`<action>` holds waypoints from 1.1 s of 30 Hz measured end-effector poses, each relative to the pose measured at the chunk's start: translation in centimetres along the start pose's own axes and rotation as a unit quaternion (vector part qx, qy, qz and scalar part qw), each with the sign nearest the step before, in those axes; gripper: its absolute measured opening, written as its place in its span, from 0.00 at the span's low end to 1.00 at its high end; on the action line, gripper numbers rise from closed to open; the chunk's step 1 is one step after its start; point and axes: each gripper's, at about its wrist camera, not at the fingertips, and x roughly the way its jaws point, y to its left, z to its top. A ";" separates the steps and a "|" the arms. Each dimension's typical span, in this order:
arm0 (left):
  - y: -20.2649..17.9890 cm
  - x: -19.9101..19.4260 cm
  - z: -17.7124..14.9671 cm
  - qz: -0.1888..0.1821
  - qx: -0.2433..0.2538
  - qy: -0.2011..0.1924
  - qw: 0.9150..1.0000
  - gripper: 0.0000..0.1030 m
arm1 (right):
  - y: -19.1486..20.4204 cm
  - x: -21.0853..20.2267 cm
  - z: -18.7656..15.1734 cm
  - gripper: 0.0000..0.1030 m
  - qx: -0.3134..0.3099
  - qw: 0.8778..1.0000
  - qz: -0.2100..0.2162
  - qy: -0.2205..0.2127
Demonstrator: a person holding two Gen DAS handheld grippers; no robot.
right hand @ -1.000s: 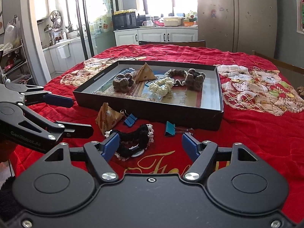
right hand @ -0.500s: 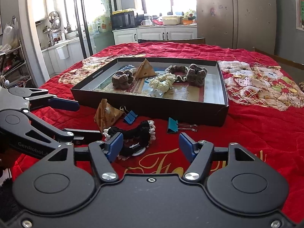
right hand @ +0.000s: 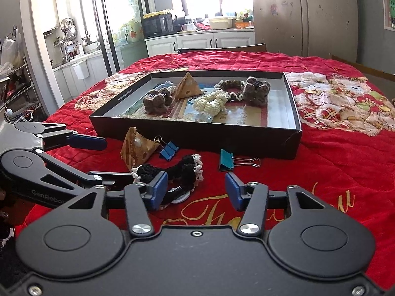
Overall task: Organize objects
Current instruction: 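Grasp the tan paper triangle packet with the left tool while the right tool grasps the black lace-trimmed scrunchie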
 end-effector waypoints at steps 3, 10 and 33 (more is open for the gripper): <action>0.2 0.2 0.0 -0.004 -0.005 0.002 1.000 0.88 | 0.1 0.4 0.1 0.41 0.004 1.000 0.006 0.000; 0.7 0.5 0.1 -0.003 -0.016 0.001 1.000 0.85 | 0.5 1.8 0.1 0.24 -0.002 1.000 0.015 0.010; 0.5 2.6 1.2 0.004 -0.036 0.011 0.999 0.51 | 0.4 1.7 -0.1 0.15 -0.015 1.000 0.009 0.011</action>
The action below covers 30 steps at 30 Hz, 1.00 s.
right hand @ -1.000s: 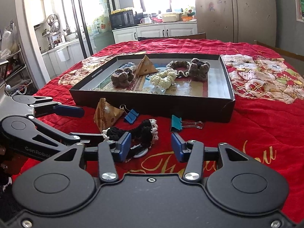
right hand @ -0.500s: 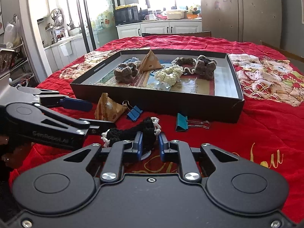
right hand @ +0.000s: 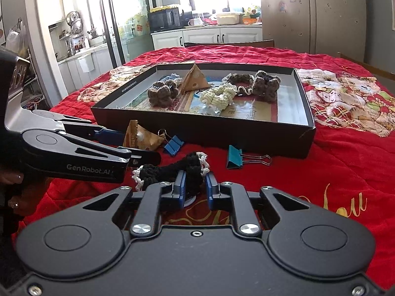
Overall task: Organize objects
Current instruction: 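Grasp the tan paper triangle packet with the left tool while the right tool grasps the black lace-trimmed scrunchie, then carry the paper packet and black scrunchie over the black box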
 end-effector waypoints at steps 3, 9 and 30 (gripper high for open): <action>0.1 0.0 0.0 0.000 -0.002 0.001 1.000 0.48 | 0.0 0.0 0.0 0.15 -0.001 1.000 0.000 0.000; 0.1 -0.3 -0.2 -0.001 0.004 0.001 1.000 0.46 | 0.0 0.0 -0.1 0.14 -0.005 1.000 0.000 0.000; -0.4 -4.0 -0.1 -0.007 0.027 -0.017 0.999 0.45 | 0.4 -3.0 0.4 0.12 -0.027 0.999 0.006 -0.027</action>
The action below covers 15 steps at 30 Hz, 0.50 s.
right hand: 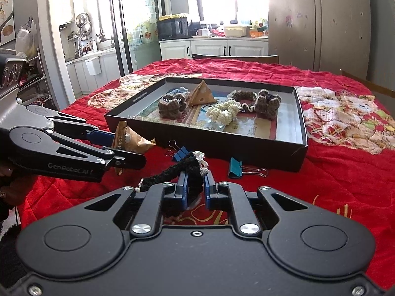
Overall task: Organize objects
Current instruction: 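Carry the paper packet and black scrunchie over the black box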
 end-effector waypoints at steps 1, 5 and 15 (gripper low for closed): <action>-0.1 -0.2 0.1 -0.002 0.001 -0.002 1.000 0.45 | 0.0 -0.2 0.0 0.12 -0.001 1.000 -0.001 -0.002; -0.5 -1.1 0.3 -0.008 0.008 -0.011 1.000 0.45 | -0.1 -1.0 0.3 0.12 -0.002 1.000 -0.002 -0.009; -1.1 -2.5 1.1 -0.015 0.016 -0.032 0.999 0.45 | -0.3 -2.5 1.2 0.12 -0.004 1.000 -0.002 -0.029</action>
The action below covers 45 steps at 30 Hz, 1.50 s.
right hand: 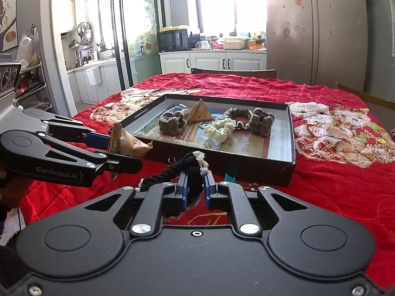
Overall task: Organize objects
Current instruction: 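Carry the paper packet and black scrunchie over the black box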
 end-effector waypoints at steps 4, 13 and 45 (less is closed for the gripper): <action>-0.1 -0.4 0.5 -0.001 0.002 -0.008 1.000 0.45 | 0.0 -0.3 0.4 0.12 -0.003 1.000 -0.001 -0.007; 0.4 -0.7 1.6 0.004 0.002 -0.024 1.000 0.45 | -0.1 -0.5 1.6 0.12 -0.009 1.000 -0.009 -0.020; 7.6 3.5 5.8 0.085 -0.047 -0.036 0.995 0.45 | -2.4 6.6 8.4 0.12 0.011 0.998 -0.040 -0.041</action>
